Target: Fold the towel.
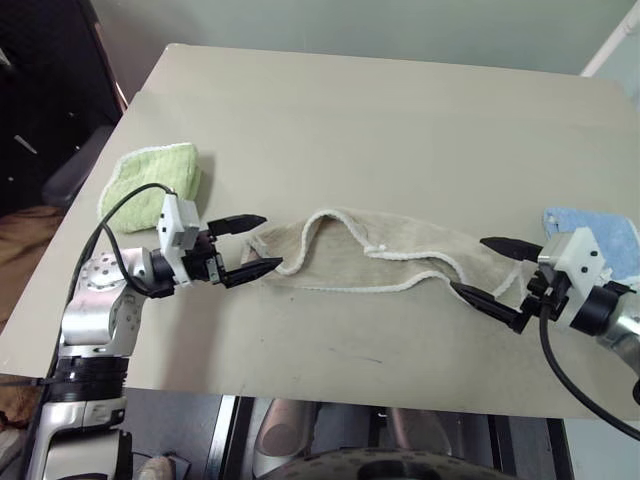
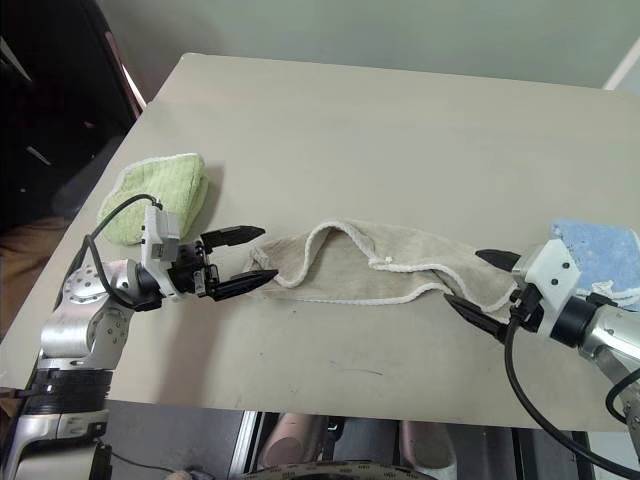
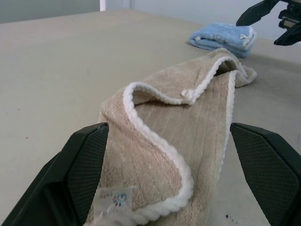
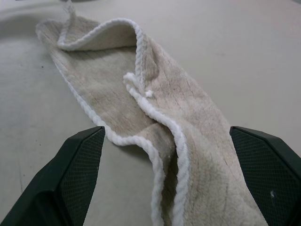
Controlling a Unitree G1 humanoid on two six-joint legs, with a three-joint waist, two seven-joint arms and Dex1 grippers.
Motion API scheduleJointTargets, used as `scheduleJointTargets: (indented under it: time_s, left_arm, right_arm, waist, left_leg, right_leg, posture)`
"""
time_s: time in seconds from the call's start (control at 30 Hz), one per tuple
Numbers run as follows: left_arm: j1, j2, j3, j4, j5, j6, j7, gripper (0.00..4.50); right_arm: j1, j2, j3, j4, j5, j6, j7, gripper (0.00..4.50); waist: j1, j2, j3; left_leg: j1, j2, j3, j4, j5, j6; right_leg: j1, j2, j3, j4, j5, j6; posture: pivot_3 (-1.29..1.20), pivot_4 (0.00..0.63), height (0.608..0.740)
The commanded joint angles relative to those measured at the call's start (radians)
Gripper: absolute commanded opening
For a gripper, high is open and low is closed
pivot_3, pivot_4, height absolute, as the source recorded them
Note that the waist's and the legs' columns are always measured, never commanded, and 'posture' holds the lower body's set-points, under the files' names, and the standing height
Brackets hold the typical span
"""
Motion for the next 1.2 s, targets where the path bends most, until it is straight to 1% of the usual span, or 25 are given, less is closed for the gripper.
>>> scheduleJointTargets:
  time_s: [0.03, 0.13, 0.3, 0.43, 0.53, 0.7, 0.77, 0.83, 1.07, 1.2]
  left_arm:
    - [-0.013, 0.003, 0.010, -0.034, -0.013, 0.005, -0.002, 4.47]
    - [-0.032, 0.000, -0.006, -0.047, -0.026, 0.031, -0.014, 4.47]
    - [-0.077, -0.026, -0.010, -0.038, -0.038, 0.057, 0.002, 4.47]
    - [-0.092, -0.063, -0.042, -0.034, -0.020, 0.045, 0.003, 4.47]
    - [-0.106, -0.092, -0.060, -0.036, -0.017, 0.048, 0.013, 4.47]
    - [-0.152, -0.118, -0.078, 0.019, 0.010, 0.032, 0.014, 4.47]
    - [-0.162, -0.125, -0.083, 0.022, 0.014, 0.031, 0.012, 4.47]
    - [-0.163, -0.126, -0.084, 0.023, 0.016, 0.028, 0.008, 4.47]
    - [-0.165, -0.135, -0.074, 0.024, 0.018, 0.023, 0.021, 4.47]
    - [-0.144, -0.138, -0.077, -0.012, 0.008, 0.040, 0.030, 4.47]
  right_arm:
    - [0.001, 0.012, 0.005, -0.007, -0.018, -0.032, -0.006, 4.50]
    - [0.015, 0.027, 0.006, -0.019, -0.034, -0.031, -0.029, 4.50]
    - [0.063, 0.033, -0.002, 0.007, -0.109, -0.073, -0.038, 4.50]
    - [0.068, 0.030, 0.001, 0.063, -0.226, -0.099, -0.101, 4.50]
    - [0.070, 0.044, -0.025, 0.084, -0.247, -0.118, -0.114, 4.50]
    - [0.082, 0.020, -0.011, 0.140, -0.357, -0.150, -0.143, 4.50]
    - [0.071, 0.037, -0.022, 0.141, -0.345, -0.150, -0.141, 4.50]
    - [0.076, 0.042, -0.014, 0.120, -0.345, -0.143, -0.137, 4.50]
    - [0.093, 0.043, -0.002, 0.096, -0.358, -0.131, -0.133, 4.50]
    - [0.106, 0.045, 0.017, 0.069, -0.345, -0.120, -0.120, 4.50]
  waist:
    - [0.000, 0.000, 0.000]
    - [0.001, 0.000, 0.000]
    - [0.001, 0.000, 0.000]
    - [0.000, 0.000, 0.000]
    - [0.000, 0.000, 0.000]
    - [0.000, 0.000, 0.000]
    - [0.000, 0.000, 0.000]
    - [0.000, 0.000, 0.000]
    - [0.000, 0.000, 0.000]
    - [0.000, 0.000, 0.000]
  left_leg:
    - [0.000, 0.000, 0.000, 0.000, 0.000, 0.000]
    - [0.000, 0.000, 0.000, 0.000, 0.000, 0.000]
    - [0.000, 0.000, 0.000, 0.000, 0.000, -0.001]
    - [0.001, 0.000, 0.000, 0.000, 0.000, -0.001]
    - [0.001, 0.000, 0.000, 0.001, 0.000, -0.001]
    - [0.004, 0.000, 0.000, 0.001, 0.001, -0.001]
    - [0.006, 0.000, 0.000, 0.001, 0.001, -0.001]
    - [0.006, 0.000, 0.000, 0.001, 0.001, -0.001]
    - [0.006, 0.000, 0.000, 0.001, 0.001, -0.001]
    - [0.006, 0.000, 0.000, 0.001, 0.001, -0.001]
  right_leg:
    - [0.000, 0.000, 0.000, 0.000, 0.000, 0.000]
    - [0.000, 0.000, 0.000, 0.000, 0.000, 0.000]
    - [0.000, 0.000, 0.000, 0.001, 0.001, -0.001]
    - [0.000, 0.000, 0.000, 0.001, 0.001, -0.001]
    - [0.000, 0.000, 0.000, 0.003, 0.001, -0.001]
    - [0.002, 0.000, 0.000, 0.005, 0.001, -0.001]
    - [0.004, 0.000, 0.000, 0.005, -0.001, 0.001]
    - [0.003, 0.000, 0.000, 0.005, -0.005, 0.008]
    - [0.004, 0.000, 0.001, 0.006, -0.005, 0.009]
    - [0.004, 0.000, 0.001, 0.006, -0.005, 0.009]
  posture:
    - [0.00, 0.150, 0.740]
    - [0.00, 0.150, 0.740]
    - [0.00, 0.150, 0.740]
    - [0.00, 0.150, 0.740]
    - [0.00, 0.150, 0.740]
    - [0.00, 0.150, 0.740]
    - [0.00, 0.150, 0.740]
    - [0.00, 0.150, 0.740]
    - [0.00, 0.150, 0.740]
    - [0.00, 0.150, 0.740]
